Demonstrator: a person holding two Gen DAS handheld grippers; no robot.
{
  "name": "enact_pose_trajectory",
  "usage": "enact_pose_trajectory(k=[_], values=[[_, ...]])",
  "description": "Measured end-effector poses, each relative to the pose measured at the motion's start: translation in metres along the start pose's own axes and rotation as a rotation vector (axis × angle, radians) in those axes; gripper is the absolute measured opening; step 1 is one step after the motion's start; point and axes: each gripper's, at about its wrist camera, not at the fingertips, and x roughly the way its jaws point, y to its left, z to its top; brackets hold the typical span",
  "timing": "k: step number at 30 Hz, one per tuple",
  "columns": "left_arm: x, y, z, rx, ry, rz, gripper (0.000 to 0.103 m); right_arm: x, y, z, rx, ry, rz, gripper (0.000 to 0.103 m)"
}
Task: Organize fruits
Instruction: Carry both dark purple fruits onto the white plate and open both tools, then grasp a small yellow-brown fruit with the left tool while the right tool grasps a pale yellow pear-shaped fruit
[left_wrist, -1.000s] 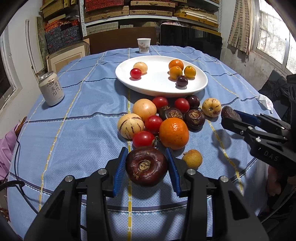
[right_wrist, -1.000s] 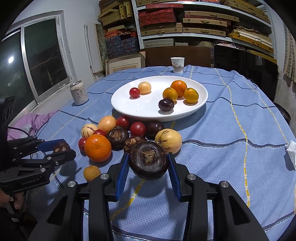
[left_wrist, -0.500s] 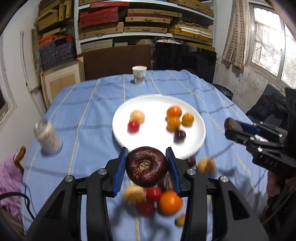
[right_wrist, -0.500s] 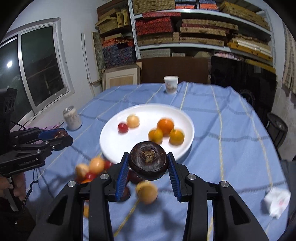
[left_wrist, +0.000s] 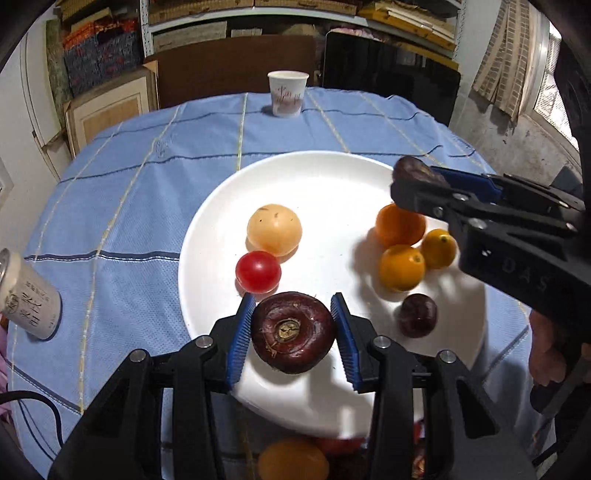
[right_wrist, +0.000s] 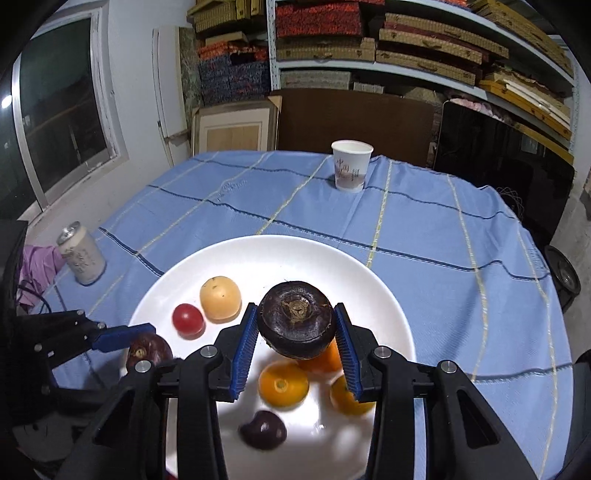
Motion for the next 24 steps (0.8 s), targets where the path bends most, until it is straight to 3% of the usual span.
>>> enact_pose_trajectory(k=[3,5,11,15,18,24], values=[[0.007,0.002,0.002,-0.006,0.009,-0.013,0.042,0.007,0.005,0.003,-0.017,-0.008,-0.006,0.044],[0.003,0.004,0.004,-0.005,-0.018,-0.005,0.052,0.002,0.006,0.004,-0.019,-0.034,-0.018,0.055],[-0.037,0.005,0.000,-0.001,-0.113,0.009,0.068,-0.034,0.000,-0.007,0.025,-0.069,-0.010,0.055],[-0.075,0.006,-0.026,0.020,-0.152,0.006,0.073,-0.077,0.004,-0.039,0.019,-0.077,-0.006,0.055],[-0.099,0.002,-0.058,0.059,-0.159,0.010,0.078,-0.107,0.012,-0.082,0.002,-0.061,-0.012,0.055],[-0.115,-0.008,-0.129,0.101,-0.124,0.019,0.084,-0.119,0.024,-0.155,0.034,-0.007,-0.006,0.055]])
